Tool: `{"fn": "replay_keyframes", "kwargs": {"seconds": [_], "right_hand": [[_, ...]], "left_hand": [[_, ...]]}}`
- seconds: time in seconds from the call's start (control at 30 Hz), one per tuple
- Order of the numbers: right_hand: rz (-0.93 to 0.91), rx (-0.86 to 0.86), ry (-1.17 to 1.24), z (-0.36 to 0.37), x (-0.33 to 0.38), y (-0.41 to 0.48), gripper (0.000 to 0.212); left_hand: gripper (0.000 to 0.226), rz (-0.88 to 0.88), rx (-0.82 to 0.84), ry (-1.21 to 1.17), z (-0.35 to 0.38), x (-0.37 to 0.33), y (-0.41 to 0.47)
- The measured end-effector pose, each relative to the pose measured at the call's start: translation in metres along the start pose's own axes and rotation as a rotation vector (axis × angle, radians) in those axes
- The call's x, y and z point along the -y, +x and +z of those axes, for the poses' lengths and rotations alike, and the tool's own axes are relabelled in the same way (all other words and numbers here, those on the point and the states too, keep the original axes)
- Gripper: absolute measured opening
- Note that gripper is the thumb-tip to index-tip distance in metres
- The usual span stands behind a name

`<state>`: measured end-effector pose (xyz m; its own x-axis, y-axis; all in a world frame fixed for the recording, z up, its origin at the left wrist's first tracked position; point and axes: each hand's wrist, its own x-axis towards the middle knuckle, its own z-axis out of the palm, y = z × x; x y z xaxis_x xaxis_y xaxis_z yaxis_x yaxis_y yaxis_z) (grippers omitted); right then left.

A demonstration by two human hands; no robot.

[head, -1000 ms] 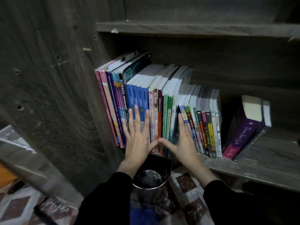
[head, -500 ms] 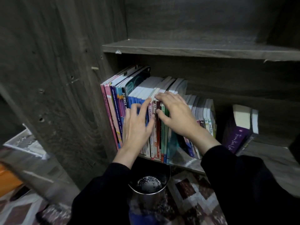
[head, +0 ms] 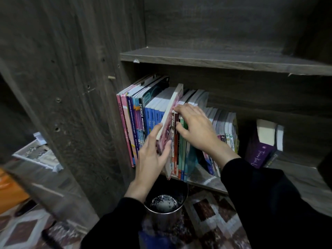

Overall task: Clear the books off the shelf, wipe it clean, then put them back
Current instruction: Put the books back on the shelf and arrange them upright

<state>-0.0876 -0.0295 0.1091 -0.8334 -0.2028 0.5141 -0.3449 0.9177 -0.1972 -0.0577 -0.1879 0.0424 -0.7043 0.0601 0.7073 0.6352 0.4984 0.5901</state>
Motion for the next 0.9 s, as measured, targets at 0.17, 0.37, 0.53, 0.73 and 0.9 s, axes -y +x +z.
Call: {"fn": "replay_keyframes", "kwargs": {"seconds": [0.17,0.37,0.53,0.73,0.9], "right_hand": [[-0.004,-0.013,0.017,-0.001,0.002,-0.001,0.041],[0.003,-0.003,0.013,0.000,0.002,0.000,0.039],[0.011,0.007,-0.002,0.001,0.002,0.001,0.039],[0.012,0.013,-0.002,-0.001,0.003,0.001,0.038],[0.016,0.011,-0.004,-0.003,0.005,0.001,0.037]], "left_hand": [[0.057,-0.036,0.055,-0.076,0.004,0.000,0.005],[0.066,-0.070,-0.012,-0.048,-0.004,-0.007,-0.013],[0.087,-0.093,0.058,-0.032,-0.006,0.000,-0.017],[0.065,-0.205,0.036,-0.084,-0.016,-0.020,-0.020],[0.053,-0.223,-0.011,-0.059,-0.049,-0.042,-0.017]]}}
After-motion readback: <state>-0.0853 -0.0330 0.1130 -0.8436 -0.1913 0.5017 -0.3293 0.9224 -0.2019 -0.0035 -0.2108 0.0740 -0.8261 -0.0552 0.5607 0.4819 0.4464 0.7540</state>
